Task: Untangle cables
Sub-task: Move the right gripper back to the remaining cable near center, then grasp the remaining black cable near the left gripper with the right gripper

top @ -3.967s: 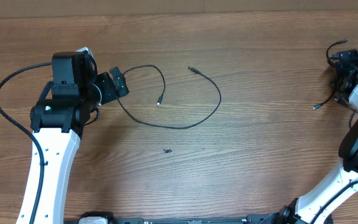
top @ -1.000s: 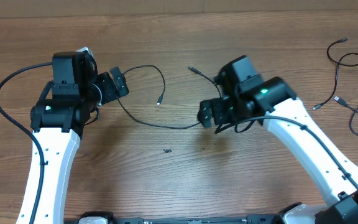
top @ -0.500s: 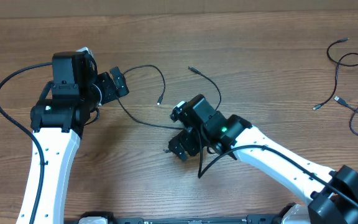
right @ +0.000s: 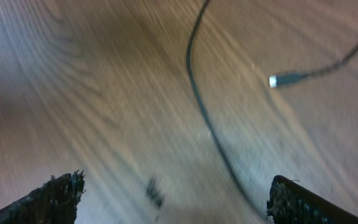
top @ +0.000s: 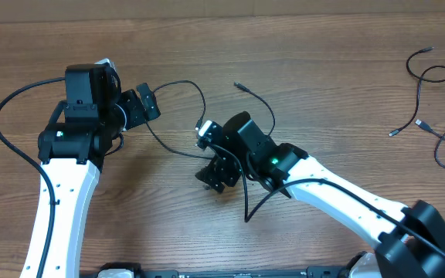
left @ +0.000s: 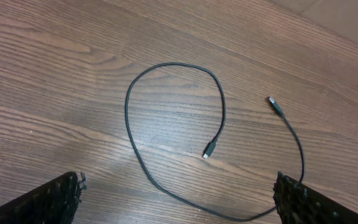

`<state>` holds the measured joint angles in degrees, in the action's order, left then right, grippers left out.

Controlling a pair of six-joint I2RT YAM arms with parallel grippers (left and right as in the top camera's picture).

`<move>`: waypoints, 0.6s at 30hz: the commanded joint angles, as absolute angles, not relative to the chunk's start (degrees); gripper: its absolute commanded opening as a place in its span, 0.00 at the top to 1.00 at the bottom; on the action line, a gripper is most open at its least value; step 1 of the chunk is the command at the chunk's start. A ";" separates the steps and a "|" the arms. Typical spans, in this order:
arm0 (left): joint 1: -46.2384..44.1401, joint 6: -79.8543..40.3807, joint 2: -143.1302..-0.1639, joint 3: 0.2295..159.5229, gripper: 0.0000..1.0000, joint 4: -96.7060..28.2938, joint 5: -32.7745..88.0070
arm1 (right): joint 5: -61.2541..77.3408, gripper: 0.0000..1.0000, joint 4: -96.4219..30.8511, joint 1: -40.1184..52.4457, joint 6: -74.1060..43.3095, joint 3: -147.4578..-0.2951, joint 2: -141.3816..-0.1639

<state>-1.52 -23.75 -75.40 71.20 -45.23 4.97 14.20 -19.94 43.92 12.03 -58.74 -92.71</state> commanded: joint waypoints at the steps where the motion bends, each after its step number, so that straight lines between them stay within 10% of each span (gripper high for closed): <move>1: -1.54 -22.70 -75.66 72.40 0.00 -45.21 5.56 | 14.68 0.05 -16.82 44.03 15.44 -58.72 -96.55; 18: -1.54 -22.70 -75.66 72.40 0.00 -45.21 5.56 | 16.80 0.11 0.16 44.03 19.86 -58.72 -108.84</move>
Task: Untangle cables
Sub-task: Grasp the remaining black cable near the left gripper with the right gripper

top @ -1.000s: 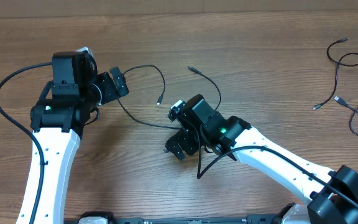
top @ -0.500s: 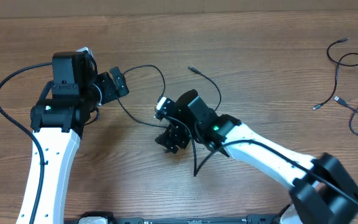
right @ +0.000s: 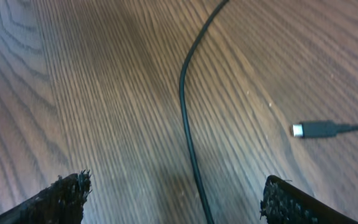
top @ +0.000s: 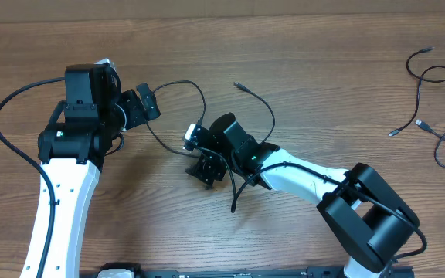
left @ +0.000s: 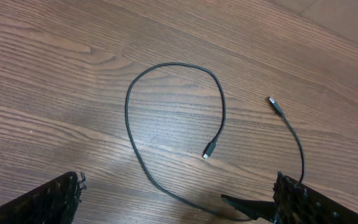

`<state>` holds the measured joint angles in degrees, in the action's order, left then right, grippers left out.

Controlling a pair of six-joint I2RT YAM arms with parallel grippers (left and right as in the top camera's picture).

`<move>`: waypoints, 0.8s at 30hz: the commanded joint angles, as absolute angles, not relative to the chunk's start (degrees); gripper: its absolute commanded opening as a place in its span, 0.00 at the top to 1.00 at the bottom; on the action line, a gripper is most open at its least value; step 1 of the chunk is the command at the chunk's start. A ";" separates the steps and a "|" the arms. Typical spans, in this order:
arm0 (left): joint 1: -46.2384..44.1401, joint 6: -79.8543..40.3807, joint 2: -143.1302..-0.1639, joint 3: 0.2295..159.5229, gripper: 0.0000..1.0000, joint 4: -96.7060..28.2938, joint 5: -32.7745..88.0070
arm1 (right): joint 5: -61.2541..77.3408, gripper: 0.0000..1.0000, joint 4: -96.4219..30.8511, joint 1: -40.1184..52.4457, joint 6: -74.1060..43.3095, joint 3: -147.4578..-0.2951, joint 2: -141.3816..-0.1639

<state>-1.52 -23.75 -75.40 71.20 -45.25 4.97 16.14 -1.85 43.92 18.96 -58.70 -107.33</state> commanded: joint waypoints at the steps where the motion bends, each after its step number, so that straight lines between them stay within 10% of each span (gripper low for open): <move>1: -1.54 -22.70 -75.66 72.40 0.00 -45.21 5.56 | 16.80 0.10 1.39 44.03 19.86 -58.72 -109.65; 19: -1.54 -22.70 -75.66 72.40 0.00 -45.23 5.56 | 16.62 0.12 10.22 44.03 20.03 -58.72 -117.82; 24: -1.52 -22.70 -75.66 72.40 0.00 -45.21 5.56 | 16.64 0.26 12.16 44.03 19.99 -58.72 -119.17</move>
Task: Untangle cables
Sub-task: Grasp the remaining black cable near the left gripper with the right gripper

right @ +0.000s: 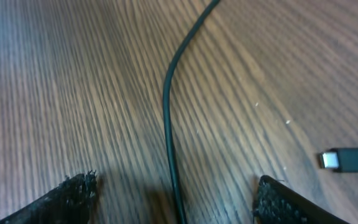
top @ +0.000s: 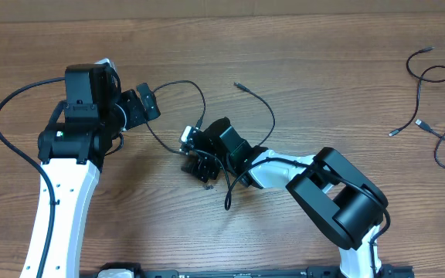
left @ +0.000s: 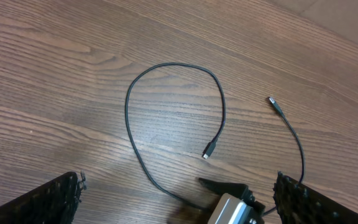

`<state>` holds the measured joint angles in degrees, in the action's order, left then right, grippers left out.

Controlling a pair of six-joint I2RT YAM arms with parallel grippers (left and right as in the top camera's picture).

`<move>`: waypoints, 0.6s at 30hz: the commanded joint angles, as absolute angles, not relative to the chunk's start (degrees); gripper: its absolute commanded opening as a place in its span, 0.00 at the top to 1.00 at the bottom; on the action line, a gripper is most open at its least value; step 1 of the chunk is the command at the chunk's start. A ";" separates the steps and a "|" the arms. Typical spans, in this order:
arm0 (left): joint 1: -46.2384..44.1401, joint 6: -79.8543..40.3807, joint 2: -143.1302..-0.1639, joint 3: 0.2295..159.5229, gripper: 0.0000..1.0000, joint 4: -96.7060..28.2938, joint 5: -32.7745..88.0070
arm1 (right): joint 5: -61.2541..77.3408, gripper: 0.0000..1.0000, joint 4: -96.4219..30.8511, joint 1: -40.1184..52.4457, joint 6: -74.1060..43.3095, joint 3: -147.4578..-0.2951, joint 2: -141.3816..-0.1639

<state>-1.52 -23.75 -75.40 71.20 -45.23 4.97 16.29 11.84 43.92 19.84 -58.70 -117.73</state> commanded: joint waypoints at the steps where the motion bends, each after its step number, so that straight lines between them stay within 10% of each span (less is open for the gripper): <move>1: -1.54 -22.70 -75.66 72.40 0.00 -45.21 5.56 | 16.64 0.28 12.14 44.03 19.99 -58.72 -119.17; 9: -1.54 -22.70 -75.64 72.40 0.00 -45.23 5.56 | 16.67 0.96 11.90 44.03 19.97 -58.72 -119.17; 18: -1.54 -22.70 -75.66 72.40 0.00 -45.21 5.56 | 16.64 0.96 11.77 44.03 19.99 -58.72 -119.17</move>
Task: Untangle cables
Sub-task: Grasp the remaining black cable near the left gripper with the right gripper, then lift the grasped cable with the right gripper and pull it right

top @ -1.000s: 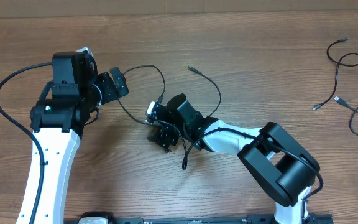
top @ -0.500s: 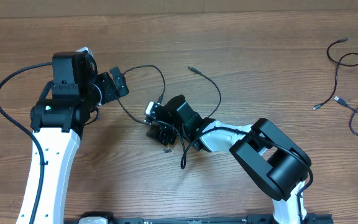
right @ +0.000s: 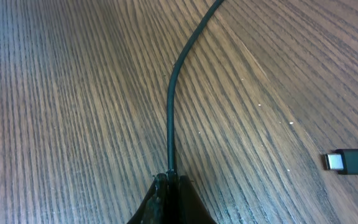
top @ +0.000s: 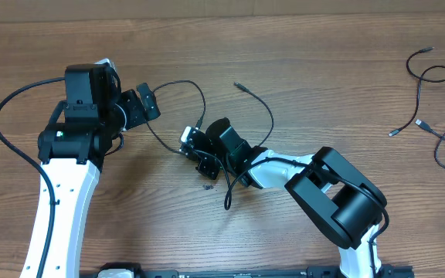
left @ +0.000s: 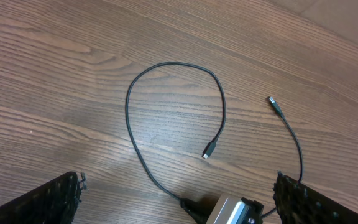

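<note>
A thin black cable (left: 128,106) lies on the wooden table in an open loop. One small plug (left: 209,149) rests inside the loop and the other end (left: 276,106) points away to the right. My right gripper (right: 170,182) is shut on the cable's low bend, and the cable (right: 170,124) runs straight up out of the closed tips. In the overhead view the right gripper (top: 201,159) sits at the table's middle. My left gripper (top: 142,105) hovers open above the loop, nothing between its pads (left: 55,196).
A second bunch of black cables (top: 439,100) lies tangled at the table's far right edge. The right arm's own lead (top: 234,189) curls beside its wrist, and the left arm's lead (top: 6,108) arcs out at the left.
My right gripper stood open astride the cable's low bend; now its fingers are shut on the cable there. The left arm and the loop have not moved.
My right gripper was open, right of the cable's low bend. At each later moment it was further left and lower, then astride the cable. Now it is shut on it. The left gripper stayed open above the loop throughout.
</note>
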`<state>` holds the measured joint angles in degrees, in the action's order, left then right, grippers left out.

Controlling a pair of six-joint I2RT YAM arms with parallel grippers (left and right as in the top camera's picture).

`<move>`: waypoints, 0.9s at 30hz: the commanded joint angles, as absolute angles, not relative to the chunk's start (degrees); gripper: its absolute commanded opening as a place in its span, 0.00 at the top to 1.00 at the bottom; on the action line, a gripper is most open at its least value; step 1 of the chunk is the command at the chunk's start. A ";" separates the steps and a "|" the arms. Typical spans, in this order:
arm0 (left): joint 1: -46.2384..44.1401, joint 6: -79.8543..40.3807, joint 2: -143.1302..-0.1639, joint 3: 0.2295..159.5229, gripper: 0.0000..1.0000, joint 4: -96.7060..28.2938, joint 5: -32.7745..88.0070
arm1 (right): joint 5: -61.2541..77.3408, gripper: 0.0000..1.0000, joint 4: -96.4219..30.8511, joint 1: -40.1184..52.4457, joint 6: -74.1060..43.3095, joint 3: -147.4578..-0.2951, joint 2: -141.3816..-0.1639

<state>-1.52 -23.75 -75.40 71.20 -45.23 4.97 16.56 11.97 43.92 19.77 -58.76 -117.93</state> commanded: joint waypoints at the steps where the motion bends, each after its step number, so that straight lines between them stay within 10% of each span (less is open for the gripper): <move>1: -1.54 -22.70 -75.66 72.40 0.00 -45.21 5.56 | 16.62 0.96 11.73 44.03 19.97 -58.72 -119.17; 27: -1.52 -22.70 -75.66 72.40 0.00 -45.21 5.56 | 6.48 0.96 -20.27 39.40 -6.02 -58.89 -81.65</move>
